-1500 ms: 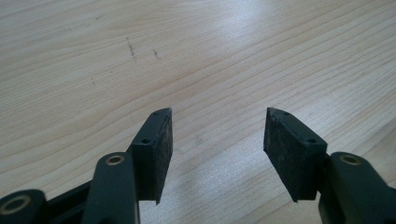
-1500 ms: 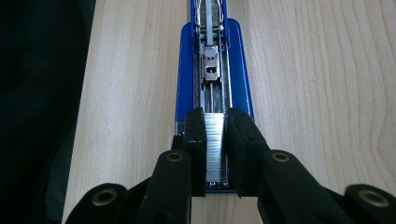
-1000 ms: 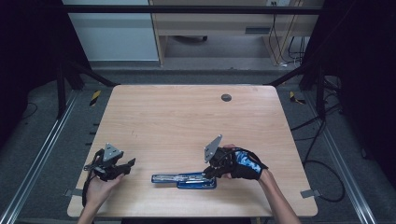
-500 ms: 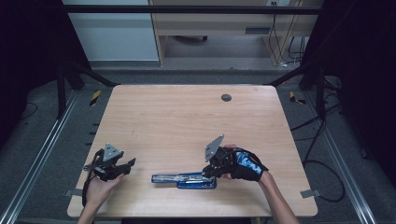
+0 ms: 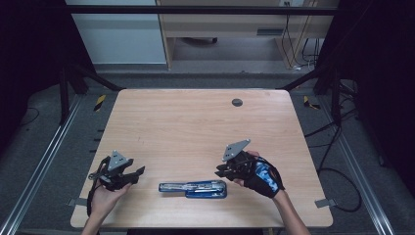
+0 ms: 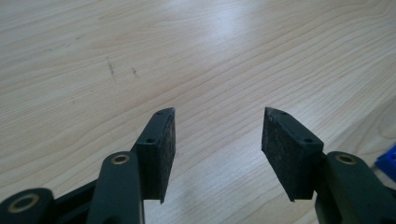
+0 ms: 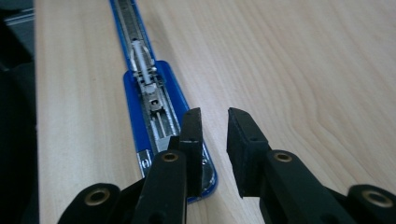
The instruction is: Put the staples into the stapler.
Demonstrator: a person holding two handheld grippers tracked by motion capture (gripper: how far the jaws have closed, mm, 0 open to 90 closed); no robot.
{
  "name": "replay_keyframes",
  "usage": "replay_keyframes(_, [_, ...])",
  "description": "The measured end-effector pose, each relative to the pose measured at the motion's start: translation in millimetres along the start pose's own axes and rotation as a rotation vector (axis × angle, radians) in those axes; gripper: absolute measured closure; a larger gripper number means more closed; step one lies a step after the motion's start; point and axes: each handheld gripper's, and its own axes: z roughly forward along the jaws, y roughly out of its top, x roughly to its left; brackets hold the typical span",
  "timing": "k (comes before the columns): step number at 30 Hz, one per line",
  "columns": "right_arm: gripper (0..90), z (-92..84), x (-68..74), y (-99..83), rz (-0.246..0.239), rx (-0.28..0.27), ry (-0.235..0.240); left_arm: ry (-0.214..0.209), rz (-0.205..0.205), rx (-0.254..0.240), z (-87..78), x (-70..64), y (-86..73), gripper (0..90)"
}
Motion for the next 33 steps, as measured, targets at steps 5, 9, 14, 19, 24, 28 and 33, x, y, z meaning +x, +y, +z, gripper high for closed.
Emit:
replay_keyframes(5, [77.7,-8.1,5.3,-5.1,0.084,-0.059,-0.063,-0.048,0.015,-0.022,-1.5,-5.1,3.5,46.5])
replay_keyframes(9, [77.0,-12.2,8.9,-11.8,0.134,-0.095,-0.103,-0.082,0.022,-0.039,-3.7,-9.5,5.9,47.2])
replay_keyframes(14, [78.4,-17.9,11.7,-25.0,0.203,-0.132,-0.141,-0.124,0.040,-0.043,-4.8,-15.8,7.5,47.1])
replay_keyframes(19, [78.3,-22.0,15.6,-34.6,0.268,-0.159,-0.184,-0.159,0.071,-0.052,-7.1,-21.1,11.7,46.5])
replay_keyframes(24, [79.2,-21.5,23.2,-41.8,0.284,-0.169,-0.200,-0.182,0.103,-0.049,-6.5,-27.1,18.0,45.9])
replay_keyframes(28, [82.9,-21.3,29.0,-46.4,0.297,-0.167,-0.184,-0.215,0.135,-0.046,-7.5,-31.5,23.4,44.0])
replay_keyframes(33, [87.8,-18.0,35.6,-53.9,0.317,-0.165,-0.169,-0.259,0.168,-0.030,-6.5,-33.9,23.9,41.8])
